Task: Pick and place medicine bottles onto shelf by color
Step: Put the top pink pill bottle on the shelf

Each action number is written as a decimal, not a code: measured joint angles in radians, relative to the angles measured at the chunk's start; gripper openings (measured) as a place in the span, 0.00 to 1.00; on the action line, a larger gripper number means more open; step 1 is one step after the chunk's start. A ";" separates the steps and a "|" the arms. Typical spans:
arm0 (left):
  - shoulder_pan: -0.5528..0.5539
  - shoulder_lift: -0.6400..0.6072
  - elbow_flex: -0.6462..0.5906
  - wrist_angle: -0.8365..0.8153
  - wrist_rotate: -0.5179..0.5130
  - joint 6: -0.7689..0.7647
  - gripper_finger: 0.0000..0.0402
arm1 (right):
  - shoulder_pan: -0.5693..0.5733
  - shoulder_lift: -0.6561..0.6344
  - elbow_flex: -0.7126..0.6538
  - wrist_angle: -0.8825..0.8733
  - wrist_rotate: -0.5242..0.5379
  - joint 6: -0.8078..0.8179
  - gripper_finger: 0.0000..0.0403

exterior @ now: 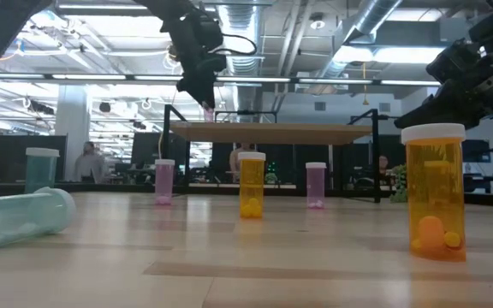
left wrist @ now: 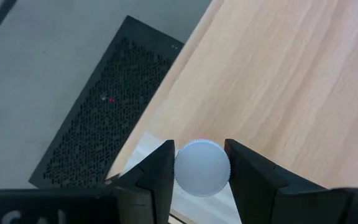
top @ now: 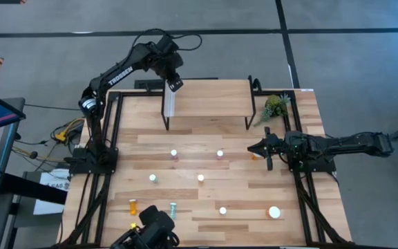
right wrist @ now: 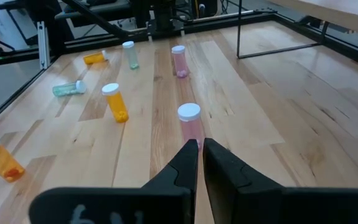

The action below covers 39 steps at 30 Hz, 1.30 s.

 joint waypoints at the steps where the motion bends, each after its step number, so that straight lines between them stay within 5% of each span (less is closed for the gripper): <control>1: 0.000 0.001 0.000 -0.001 0.000 0.001 0.31 | 0.000 0.000 0.000 0.000 0.000 0.000 0.13; 32: -0.013 0.011 -0.039 0.029 -0.011 -0.006 0.31 | 0.000 0.000 0.000 -0.018 0.000 0.000 0.13; 39: -0.025 0.010 -0.039 0.026 -0.079 -0.006 0.42 | 0.000 0.000 0.000 -0.018 0.000 0.000 0.13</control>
